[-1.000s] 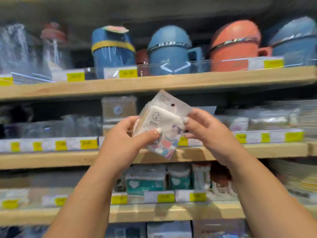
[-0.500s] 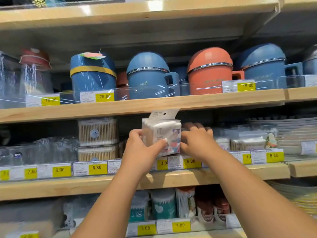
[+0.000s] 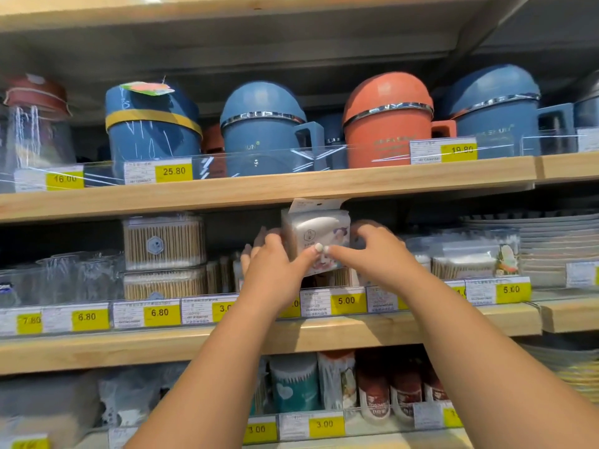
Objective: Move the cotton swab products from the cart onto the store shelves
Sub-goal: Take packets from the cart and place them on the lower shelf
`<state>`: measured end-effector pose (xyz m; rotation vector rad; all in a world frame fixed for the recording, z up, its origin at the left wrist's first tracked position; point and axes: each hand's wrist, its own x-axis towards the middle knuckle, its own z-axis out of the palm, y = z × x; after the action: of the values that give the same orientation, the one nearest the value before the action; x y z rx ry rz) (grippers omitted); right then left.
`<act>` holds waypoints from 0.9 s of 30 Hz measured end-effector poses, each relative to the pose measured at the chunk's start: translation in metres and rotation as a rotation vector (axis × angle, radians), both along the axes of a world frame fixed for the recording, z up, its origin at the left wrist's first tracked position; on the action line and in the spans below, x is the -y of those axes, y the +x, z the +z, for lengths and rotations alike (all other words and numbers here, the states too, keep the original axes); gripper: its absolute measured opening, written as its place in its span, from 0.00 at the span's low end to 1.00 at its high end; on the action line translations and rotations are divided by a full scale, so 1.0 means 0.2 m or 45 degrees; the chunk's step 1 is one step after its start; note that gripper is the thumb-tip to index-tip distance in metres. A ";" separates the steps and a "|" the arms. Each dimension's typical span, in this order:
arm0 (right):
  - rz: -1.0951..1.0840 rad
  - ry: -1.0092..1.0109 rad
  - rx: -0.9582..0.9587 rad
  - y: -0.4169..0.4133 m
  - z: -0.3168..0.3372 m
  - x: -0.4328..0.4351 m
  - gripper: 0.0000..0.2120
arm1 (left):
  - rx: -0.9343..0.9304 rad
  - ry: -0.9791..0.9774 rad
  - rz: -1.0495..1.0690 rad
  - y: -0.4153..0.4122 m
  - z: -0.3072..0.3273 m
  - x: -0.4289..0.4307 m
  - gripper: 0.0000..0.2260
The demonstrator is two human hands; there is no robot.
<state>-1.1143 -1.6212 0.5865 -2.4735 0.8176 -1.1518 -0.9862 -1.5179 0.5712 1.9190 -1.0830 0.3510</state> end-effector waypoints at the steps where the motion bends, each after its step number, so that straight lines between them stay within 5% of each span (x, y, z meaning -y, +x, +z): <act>1: -0.017 -0.019 0.015 0.01 0.00 0.00 0.17 | 0.038 0.019 -0.006 0.00 0.01 0.00 0.31; 11: -0.102 -0.075 0.199 0.11 -0.04 -0.01 0.24 | 0.104 0.216 -0.101 0.14 0.03 -0.02 0.24; 18: -0.245 -0.245 0.046 0.14 -0.05 -0.01 0.22 | 0.253 0.429 0.018 0.20 0.02 -0.03 0.26; 27: -0.326 -0.372 -0.145 0.17 -0.12 -0.04 0.21 | 0.335 0.373 0.097 0.23 0.03 -0.04 0.26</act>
<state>-1.0797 -1.6130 0.5618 -2.7535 1.0947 -1.3066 -0.9401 -1.5090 0.5768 2.2230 -1.2924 0.5226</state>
